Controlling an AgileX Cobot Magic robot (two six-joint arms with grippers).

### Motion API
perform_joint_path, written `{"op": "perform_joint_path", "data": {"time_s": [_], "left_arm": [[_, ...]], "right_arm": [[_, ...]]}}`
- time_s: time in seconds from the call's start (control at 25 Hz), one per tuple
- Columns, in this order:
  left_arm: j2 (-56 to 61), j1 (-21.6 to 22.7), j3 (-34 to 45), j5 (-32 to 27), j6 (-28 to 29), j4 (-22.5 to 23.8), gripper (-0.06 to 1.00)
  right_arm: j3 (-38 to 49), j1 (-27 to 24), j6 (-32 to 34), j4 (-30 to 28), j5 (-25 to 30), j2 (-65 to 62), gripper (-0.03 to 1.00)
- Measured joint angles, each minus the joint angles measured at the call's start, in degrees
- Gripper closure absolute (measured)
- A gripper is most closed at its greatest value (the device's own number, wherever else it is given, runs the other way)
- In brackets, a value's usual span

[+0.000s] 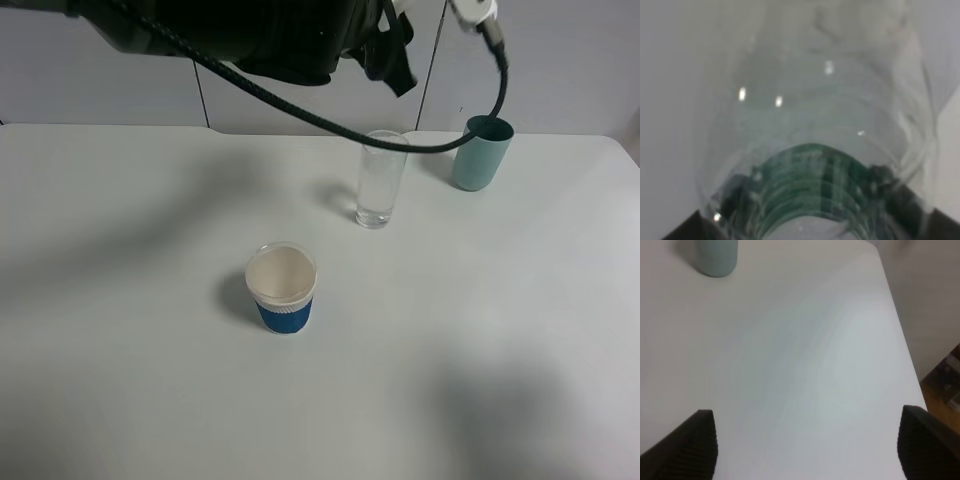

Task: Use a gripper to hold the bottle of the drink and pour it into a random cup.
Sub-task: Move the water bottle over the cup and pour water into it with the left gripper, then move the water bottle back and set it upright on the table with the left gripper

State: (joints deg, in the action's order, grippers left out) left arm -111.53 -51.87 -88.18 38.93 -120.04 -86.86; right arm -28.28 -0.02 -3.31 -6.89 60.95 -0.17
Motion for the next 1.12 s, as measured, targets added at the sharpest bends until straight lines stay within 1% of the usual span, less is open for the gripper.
{"op": "perform_joint_path", "data": {"time_s": [0.12, 0.24, 0.36, 0.44, 0.52, 0.64, 0.76, 0.84, 0.92, 0.96, 1.0, 1.08, 1.12], "left_arm": [[1.1, 0.0, 0.0, -2.8, 17.0, 6.3, 0.44], [2.0, 0.0, 0.0, -5.0, 36.7, 14.3, 0.44], [2.5, 0.0, 0.0, -7.4, 52.8, 23.5, 0.44], [2.6, 0.0, 0.0, -9.6, 60.5, 29.0, 0.44], [2.6, 0.0, 0.0, -13.1, 66.1, 34.9, 0.44], [2.6, 0.4, 0.0, -18.7, 70.8, 42.5, 0.44], [2.6, 1.5, 0.0, -24.8, 73.9, 49.2, 0.44], [2.6, 2.4, 0.0, -28.2, 77.2, 54.4, 0.44], [2.6, 3.5, 0.0, -30.6, 83.1, 61.1, 0.44], [2.6, 4.0, 0.0, -31.7, 86.8, 64.2, 0.44], [2.6, 4.5, 0.0, -32.6, 90.2, 68.2, 0.44], [2.6, 5.5, 0.0, -34.3, 98.8, 76.1, 0.44], [2.6, 5.9, 0.0, -34.9, 102.2, 79.1, 0.44]], "right_arm": [[0.0, 0.0, 0.0, 0.0, 0.0, 0.0, 0.23], [0.0, 0.0, 0.0, 0.0, -0.4, 0.0, 0.23], [0.0, 0.0, 0.0, 0.0, -0.6, 0.0, 0.23], [0.0, 0.0, 0.0, 0.0, -0.8, 0.0, 0.23], [0.0, 0.0, 0.0, 0.0, -0.8, 0.0, 0.23], [0.0, 0.0, 0.0, 0.0, -0.8, 0.0, 0.23], [0.0, 0.0, 0.0, 0.0, -0.8, 0.0, 0.23], [0.0, 0.0, 0.0, 0.0, -0.8, 0.0, 0.23], [0.0, 0.0, 0.0, 0.0, -0.8, 0.0, 0.23], [0.0, 0.0, 0.0, 0.0, -0.8, 0.0, 0.23], [0.0, 0.0, 0.0, 0.0, -0.8, 0.0, 0.23], [0.0, 0.0, 0.0, 0.0, -0.8, 0.0, 0.23], [0.0, 0.0, 0.0, 0.0, -0.8, 0.0, 0.23]]}}
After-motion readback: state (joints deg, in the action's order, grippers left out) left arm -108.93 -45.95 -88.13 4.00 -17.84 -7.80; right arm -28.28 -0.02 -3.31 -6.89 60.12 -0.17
